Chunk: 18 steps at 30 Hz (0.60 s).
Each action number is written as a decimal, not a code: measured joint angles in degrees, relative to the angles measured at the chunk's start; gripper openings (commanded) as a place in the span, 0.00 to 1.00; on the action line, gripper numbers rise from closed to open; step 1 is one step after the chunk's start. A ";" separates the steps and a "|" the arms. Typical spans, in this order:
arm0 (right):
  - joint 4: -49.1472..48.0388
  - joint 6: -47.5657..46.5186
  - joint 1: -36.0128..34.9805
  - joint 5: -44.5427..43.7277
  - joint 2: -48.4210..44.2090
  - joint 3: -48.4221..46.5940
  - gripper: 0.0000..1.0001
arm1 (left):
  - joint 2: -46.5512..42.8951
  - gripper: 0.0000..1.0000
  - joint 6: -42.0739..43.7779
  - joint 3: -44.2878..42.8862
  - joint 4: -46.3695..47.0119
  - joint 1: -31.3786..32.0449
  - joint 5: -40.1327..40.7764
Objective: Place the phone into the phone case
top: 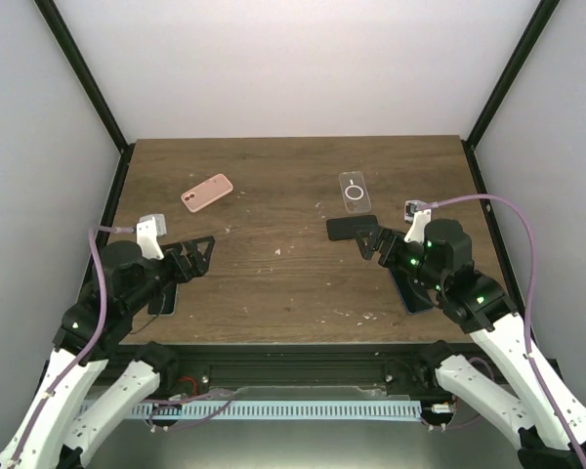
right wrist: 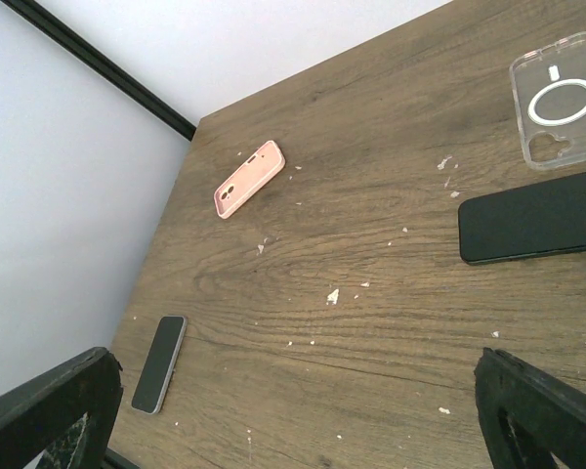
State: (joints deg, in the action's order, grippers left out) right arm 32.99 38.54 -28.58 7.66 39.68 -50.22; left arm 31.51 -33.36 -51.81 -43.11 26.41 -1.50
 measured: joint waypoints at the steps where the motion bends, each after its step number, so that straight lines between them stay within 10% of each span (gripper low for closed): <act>1: 0.00 0.00 0.00 0.00 0.00 0.00 1.00 | -0.09 1.00 0.00 0.00 0.00 0.00 0.13; 13: -0.04 -0.09 0.00 0.35 0.00 0.04 1.00 | 2.75 0.98 -3.87 0.61 -3.21 0.00 11.02; 18: -0.20 -0.26 0.00 1.14 -0.04 0.79 1.00 | 9.33 0.83 -9.38 3.63 -6.60 -0.37 18.36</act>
State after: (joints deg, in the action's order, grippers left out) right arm 32.80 38.28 -28.58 8.80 39.64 -49.43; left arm 40.84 -42.74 -48.18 -49.71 26.04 16.86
